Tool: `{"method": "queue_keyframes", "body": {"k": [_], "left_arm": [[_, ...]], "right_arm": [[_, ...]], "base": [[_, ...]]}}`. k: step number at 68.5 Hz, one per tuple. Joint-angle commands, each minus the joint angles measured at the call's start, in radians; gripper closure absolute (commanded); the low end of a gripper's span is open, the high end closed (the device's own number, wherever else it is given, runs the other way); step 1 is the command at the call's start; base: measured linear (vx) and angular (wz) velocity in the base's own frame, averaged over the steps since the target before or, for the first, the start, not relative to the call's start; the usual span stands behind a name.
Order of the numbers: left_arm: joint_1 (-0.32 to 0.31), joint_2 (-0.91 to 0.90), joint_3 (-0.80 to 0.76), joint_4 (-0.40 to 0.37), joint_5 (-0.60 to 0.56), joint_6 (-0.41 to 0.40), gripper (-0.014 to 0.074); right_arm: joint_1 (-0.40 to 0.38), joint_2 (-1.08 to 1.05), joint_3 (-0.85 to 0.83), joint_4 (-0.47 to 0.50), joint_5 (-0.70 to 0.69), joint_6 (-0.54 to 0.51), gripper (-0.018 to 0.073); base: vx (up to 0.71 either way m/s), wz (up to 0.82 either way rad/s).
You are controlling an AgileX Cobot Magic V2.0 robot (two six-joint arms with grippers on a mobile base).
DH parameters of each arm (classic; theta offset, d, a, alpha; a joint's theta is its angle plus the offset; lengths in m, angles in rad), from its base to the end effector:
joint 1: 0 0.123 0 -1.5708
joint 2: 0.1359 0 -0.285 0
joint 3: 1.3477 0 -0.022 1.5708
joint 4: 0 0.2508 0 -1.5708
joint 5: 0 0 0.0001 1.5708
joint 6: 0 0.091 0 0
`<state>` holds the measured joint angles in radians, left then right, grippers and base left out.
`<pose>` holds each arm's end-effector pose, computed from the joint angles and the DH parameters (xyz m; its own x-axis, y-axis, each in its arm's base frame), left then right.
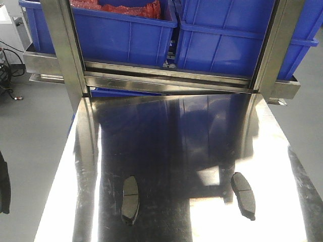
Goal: Move and align brake pads A on conveyor
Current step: 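Lift the grasped brake pad with the right gripper off the table, then back the base away from the table holding both brake pads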
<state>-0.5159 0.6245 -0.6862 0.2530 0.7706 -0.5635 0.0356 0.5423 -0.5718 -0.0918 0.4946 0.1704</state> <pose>0.1052 -0.0414 0.3273 -0.5937 -0.0832 -0.8003 0.1516 0.9652 -0.2129 0.1092 -0.0001 0.3194 -0.3652 0.0764 -0.9278 0.0377 0.9970 0.0673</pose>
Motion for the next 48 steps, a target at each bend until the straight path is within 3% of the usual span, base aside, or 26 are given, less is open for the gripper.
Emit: {"method": "queue_keyframes", "body": {"k": [1,48], "left_arm": [[-0.006,-0.001,-0.028,0.019,-0.074,-0.004,0.0534],[-0.006,-0.001,-0.028,0.019,-0.074,-0.004,0.0534]], "right_arm": [[-0.004,0.002,-0.029,-0.007,-0.089,-0.006,0.0526],[-0.004,0.002,-0.029,-0.007,-0.089,-0.006,0.0526]], "base": [[0.0,0.0],[-0.02,0.0]]}}
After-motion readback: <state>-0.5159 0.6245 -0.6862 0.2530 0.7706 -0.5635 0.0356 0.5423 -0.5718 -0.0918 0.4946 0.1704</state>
